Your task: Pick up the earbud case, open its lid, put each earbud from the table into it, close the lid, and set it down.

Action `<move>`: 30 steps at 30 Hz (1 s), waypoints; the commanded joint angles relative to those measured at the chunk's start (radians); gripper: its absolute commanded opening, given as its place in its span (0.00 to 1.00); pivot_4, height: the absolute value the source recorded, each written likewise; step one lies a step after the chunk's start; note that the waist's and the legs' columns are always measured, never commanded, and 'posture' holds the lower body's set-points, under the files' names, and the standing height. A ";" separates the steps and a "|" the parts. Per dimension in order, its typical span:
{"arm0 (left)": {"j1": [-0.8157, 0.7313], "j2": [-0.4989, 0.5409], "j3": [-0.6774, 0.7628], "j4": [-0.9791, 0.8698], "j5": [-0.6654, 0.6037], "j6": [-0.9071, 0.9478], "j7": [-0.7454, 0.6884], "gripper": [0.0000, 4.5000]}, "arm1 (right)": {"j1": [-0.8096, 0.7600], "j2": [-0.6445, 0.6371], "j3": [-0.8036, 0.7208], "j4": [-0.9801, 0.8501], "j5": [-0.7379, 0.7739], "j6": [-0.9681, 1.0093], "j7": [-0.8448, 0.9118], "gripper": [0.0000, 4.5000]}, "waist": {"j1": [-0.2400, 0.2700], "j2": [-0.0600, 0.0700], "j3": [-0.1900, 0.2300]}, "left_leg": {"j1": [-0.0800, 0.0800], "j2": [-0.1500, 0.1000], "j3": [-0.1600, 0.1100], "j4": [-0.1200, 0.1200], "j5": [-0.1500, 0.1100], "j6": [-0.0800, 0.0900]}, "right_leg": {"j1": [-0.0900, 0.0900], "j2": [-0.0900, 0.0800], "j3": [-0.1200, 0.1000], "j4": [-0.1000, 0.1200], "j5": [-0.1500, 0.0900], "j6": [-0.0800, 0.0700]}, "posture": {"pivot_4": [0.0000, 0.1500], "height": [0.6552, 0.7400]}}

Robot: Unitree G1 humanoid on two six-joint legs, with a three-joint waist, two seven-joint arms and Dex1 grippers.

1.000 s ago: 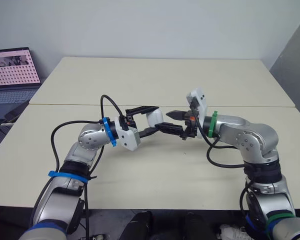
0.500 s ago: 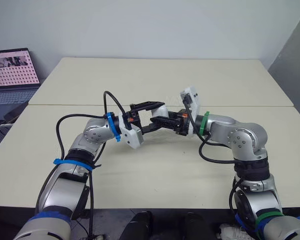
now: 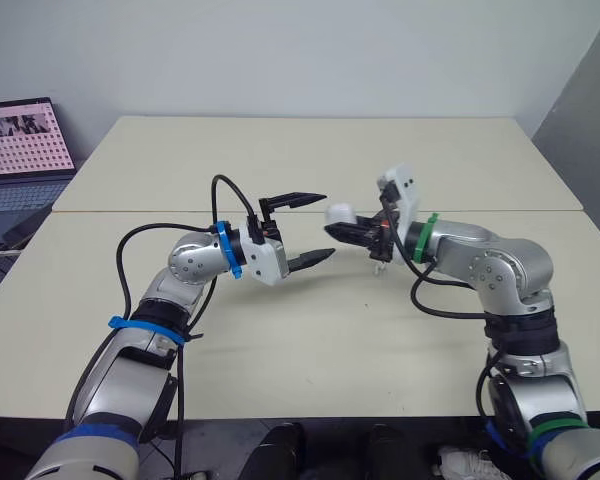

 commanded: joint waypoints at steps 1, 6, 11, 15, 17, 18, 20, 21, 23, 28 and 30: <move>-0.009 0.034 0.001 -0.146 -0.133 0.297 -0.153 1.00 | 0.002 -0.045 0.067 0.006 -0.092 -0.125 0.056 0.18 | -0.003 0.000 0.000 | 0.000 0.000 0.000 0.000 0.000 0.000 | 0.000 0.000 0.000 0.000 0.000 0.000 | 1.00 1.00; -0.074 0.028 0.003 -0.232 -0.169 0.719 -0.257 1.00 | -0.013 -0.127 0.208 -0.003 -0.240 -0.279 0.156 0.18 | -0.010 0.000 0.000 | 0.000 0.001 0.000 0.000 0.000 0.000 | 0.000 0.004 0.000 0.000 0.000 0.000 | 1.00 1.00; -0.107 0.016 0.001 -0.233 -0.139 0.780 -0.357 0.72 | -0.015 -0.153 0.263 -0.048 -0.303 -0.326 0.221 0.18 | -0.011 0.000 0.000 | 0.000 0.001 0.000 0.000 0.000 0.000 | 0.000 0.004 0.000 0.000 0.000 0.000 | 1.00 1.00; -0.132 0.000 -0.007 -0.204 -0.103 0.784 -0.412 0.50 | -0.013 -0.166 0.281 -0.088 -0.336 -0.332 0.248 0.18 | -0.006 0.000 0.000 | 0.000 0.001 0.000 0.000 0.001 -0.002 | 0.001 0.004 0.000 0.000 0.000 0.000 | 1.00 1.00; -0.138 -0.008 -0.011 -0.199 -0.089 0.791 -0.429 0.50 | -0.015 -0.174 0.290 -0.103 -0.354 -0.339 0.259 0.18 | -0.003 0.000 0.000 | 0.000 0.001 0.000 0.000 0.001 -0.002 | 0.001 0.004 0.000 0.000 0.000 0.000 | 1.00 1.00; -0.141 -0.014 -0.011 -0.195 -0.081 0.791 -0.435 0.50 | -0.016 -0.176 0.292 -0.108 -0.364 -0.343 0.263 0.18 | -0.002 0.000 0.000 | 0.000 0.001 0.000 0.000 0.000 -0.001 | 0.001 0.004 0.000 -0.001 0.000 0.000 | 1.00 1.00; -0.151 -0.034 -0.008 -0.185 -0.076 0.793 -0.445 0.50 | -0.018 -0.175 0.297 -0.116 -0.380 -0.346 0.272 0.18 | -0.001 0.000 0.000 | 0.000 0.001 0.000 0.000 0.000 0.000 | 0.001 0.004 0.001 -0.001 0.000 0.000 | 1.00 1.00; -0.155 -0.040 -0.009 -0.182 -0.070 0.790 -0.452 0.50 | -0.019 -0.176 0.299 -0.119 -0.388 -0.349 0.275 0.18 | -0.001 0.000 0.000 | 0.000 0.001 0.000 0.000 0.000 -0.001 | 0.001 0.004 0.001 -0.001 0.000 0.000 | 1.00 1.00; -0.164 -0.052 -0.011 -0.170 -0.056 0.782 -0.459 0.50 | -0.018 -0.176 0.301 -0.127 -0.404 -0.352 0.283 0.18 | -0.001 0.000 0.000 | 0.000 0.001 0.000 0.001 0.000 -0.001 | 0.001 0.003 0.001 -0.001 0.000 0.000 | 1.00 1.00; -0.187 -0.074 -0.009 -0.130 -0.025 0.755 -0.469 0.50 | -0.022 -0.172 0.305 -0.134 -0.435 -0.360 0.297 0.18 | -0.001 -0.001 0.000 | 0.000 0.001 0.000 0.001 0.001 -0.001 | 0.001 0.001 0.001 -0.001 0.000 0.000 | 1.00 1.00; -0.188 -0.072 -0.014 -0.123 -0.013 0.743 -0.481 0.46 | -0.020 -0.167 0.300 -0.135 -0.441 -0.357 0.299 0.18 | -0.001 -0.001 0.000 | 0.000 0.001 0.000 0.001 0.001 -0.001 | 0.001 0.001 0.001 -0.001 0.000 0.000 | 1.00 1.00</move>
